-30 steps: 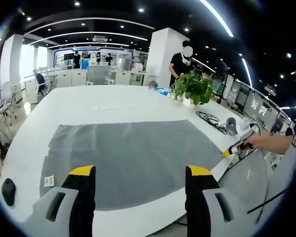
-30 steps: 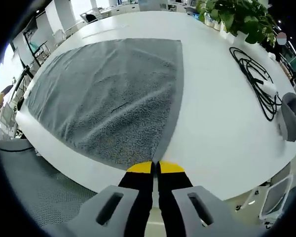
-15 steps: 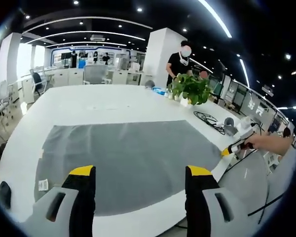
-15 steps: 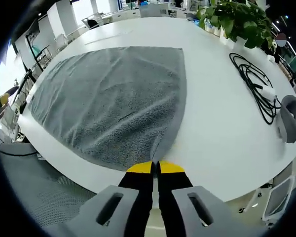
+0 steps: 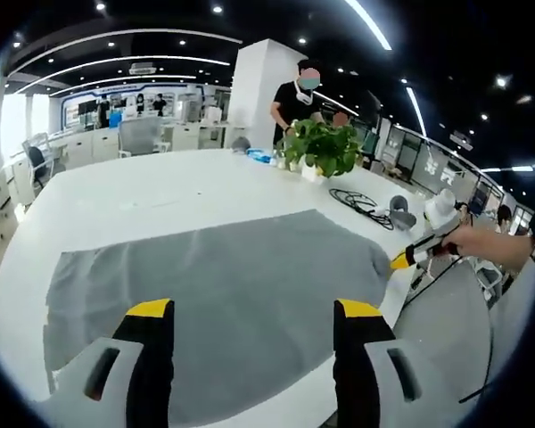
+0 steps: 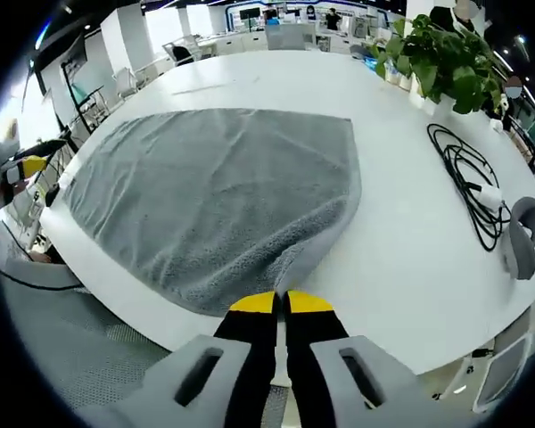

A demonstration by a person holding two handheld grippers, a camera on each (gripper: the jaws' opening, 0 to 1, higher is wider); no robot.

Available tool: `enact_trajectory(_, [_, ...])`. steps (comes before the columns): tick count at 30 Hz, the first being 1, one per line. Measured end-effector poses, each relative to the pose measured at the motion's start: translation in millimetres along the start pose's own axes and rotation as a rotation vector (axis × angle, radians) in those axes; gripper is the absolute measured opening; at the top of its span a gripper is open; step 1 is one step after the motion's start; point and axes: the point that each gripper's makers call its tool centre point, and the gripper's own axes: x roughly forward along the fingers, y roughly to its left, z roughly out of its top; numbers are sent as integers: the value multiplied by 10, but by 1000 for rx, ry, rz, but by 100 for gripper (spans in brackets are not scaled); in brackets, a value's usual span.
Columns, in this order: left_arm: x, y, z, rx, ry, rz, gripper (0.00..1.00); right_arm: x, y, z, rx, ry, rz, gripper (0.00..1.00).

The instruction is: Fold the towel on the table until its edges align and the towel forms a compact rectangular stack.

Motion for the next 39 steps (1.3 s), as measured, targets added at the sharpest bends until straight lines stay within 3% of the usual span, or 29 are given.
enact_trajectory(6, [206,-45,-17,7,21,-42,74,33,116,108,-47,-21,28,0])
enact_trajectory(19, [491,-58,164,38,24,-68,74,-10,582,316,-168,-44,112,0])
enact_trajectory(27, [581,-104,58,31,64,-103,74,-40,889,415,-198,-67,165,0])
enact_trajectory(36, [737,-158,20,-16,65,-137,72,10,1191,448,-232,-67,233,0])
enact_trajectory(39, [840,-150,-75,-39,68,-151,72,25,1282,445,-243,-66,254,0])
